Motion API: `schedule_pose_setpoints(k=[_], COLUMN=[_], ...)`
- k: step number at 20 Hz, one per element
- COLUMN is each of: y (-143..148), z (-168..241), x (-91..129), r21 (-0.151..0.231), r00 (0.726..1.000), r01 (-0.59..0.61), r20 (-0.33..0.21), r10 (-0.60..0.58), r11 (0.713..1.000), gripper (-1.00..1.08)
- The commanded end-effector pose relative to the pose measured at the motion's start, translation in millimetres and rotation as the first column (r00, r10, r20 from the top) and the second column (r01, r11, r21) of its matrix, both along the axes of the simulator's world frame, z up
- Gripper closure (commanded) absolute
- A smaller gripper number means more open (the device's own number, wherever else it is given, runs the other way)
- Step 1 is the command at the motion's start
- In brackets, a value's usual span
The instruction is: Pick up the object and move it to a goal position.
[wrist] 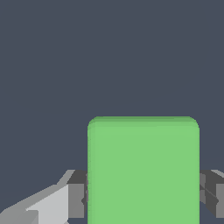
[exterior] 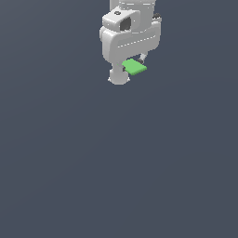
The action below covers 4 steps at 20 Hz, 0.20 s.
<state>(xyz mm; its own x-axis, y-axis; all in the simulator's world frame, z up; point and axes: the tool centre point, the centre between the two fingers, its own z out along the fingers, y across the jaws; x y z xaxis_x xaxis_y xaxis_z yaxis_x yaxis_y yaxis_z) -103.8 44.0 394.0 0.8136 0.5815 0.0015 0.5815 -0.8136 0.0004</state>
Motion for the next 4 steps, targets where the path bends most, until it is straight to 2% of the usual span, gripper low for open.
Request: schedule_pose_setpoints(k=[1, 4], y=[-0.7, -1.0], z=[6.1, 8.4], x=[-2.6, -3.3], r21=[0.000, 0.000], r00=[1.000, 1.000], r01=[0.000, 0.001], r20=[-0.001, -0.001], r10=[0.000, -0.001], r11=[1.000, 1.000], gripper=[1.08, 1.08])
